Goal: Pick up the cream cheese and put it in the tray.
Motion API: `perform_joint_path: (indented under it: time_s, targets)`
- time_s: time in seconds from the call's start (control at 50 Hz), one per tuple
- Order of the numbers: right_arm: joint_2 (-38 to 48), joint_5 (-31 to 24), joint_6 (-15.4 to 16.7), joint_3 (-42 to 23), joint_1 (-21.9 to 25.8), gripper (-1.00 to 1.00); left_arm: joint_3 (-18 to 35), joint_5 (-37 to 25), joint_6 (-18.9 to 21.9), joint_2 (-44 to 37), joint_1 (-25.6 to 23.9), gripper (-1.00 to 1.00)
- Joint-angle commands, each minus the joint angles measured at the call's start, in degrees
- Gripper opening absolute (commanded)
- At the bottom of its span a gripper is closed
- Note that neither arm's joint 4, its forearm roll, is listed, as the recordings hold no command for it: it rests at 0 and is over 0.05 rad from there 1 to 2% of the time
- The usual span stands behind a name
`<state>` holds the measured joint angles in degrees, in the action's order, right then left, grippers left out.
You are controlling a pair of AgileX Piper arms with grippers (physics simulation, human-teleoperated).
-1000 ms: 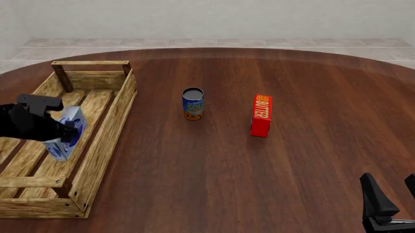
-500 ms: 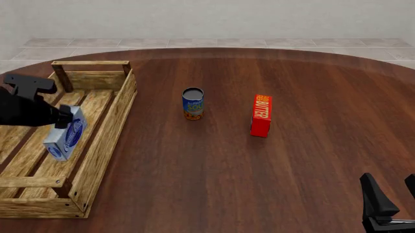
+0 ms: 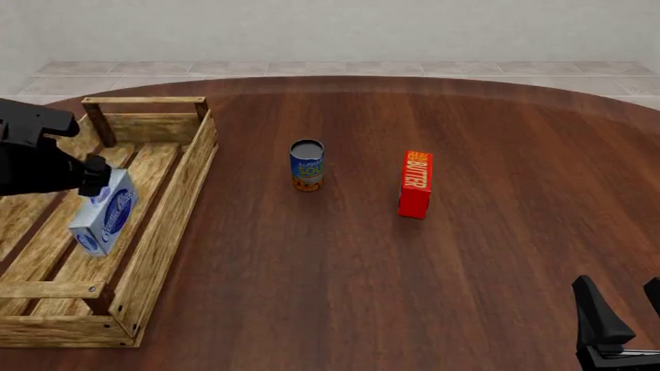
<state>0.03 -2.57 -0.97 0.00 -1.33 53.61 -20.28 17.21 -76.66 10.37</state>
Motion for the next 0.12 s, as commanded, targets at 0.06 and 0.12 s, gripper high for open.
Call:
perform_joint_path:
  time_s: [0.06,0.12]
  targets:
    - [0.0,0.0,-0.1,0.0,-0.1,1.0,-3.6,2.2,-1.5,5.1,-1.0,1.0]
    - [0.0,0.1,-0.1,0.0,-0.1,1.0,-4.5,2.0,-4.7,8.8,-1.9,1.0]
